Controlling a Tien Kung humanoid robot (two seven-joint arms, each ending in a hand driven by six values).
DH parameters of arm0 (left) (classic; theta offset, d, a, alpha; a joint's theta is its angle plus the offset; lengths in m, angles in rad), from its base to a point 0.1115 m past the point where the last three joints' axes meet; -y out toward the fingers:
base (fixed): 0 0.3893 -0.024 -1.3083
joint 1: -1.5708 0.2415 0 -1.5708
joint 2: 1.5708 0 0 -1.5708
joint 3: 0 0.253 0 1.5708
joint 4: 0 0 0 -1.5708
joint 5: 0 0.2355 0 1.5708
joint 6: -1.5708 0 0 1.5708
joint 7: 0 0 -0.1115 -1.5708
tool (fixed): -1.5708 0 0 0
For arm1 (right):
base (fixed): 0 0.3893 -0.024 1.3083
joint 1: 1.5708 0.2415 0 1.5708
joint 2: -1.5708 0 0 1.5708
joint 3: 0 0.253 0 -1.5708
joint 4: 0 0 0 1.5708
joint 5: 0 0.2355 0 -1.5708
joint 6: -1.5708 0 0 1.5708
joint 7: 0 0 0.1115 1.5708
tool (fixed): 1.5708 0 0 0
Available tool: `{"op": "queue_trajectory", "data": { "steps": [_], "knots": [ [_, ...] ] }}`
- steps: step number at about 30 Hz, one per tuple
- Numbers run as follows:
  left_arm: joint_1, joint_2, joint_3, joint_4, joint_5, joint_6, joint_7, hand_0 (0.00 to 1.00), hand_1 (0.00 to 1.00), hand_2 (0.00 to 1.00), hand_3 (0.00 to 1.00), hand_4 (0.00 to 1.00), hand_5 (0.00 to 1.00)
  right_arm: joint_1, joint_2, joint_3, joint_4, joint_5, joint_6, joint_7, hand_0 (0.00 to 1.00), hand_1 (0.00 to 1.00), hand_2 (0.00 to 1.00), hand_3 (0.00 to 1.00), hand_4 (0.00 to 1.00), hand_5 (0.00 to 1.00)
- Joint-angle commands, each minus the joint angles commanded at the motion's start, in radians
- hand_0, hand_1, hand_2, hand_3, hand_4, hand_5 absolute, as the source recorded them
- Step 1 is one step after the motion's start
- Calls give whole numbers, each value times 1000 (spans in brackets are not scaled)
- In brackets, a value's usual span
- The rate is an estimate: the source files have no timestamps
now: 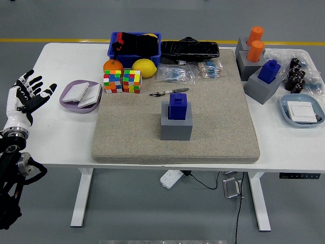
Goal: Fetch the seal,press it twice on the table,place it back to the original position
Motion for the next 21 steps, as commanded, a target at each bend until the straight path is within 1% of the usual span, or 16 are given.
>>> {"op": "queue_trajectory", "data": {
  "steps": [12, 21],
  "knots": [
    [-1, 7, 8, -5, -3, 1, 1, 819, 779, 734, 829, 909, 63, 3, -1, 15, 0, -10, -1, -3, 885, 748, 732, 745, 830, 521],
    [2, 7, 16, -5, -4, 1, 1, 818, 778, 732, 828, 908, 61, 0, -1, 14, 0, -13, -2, -6, 885, 748, 733, 745, 830, 519]
  ]
}}
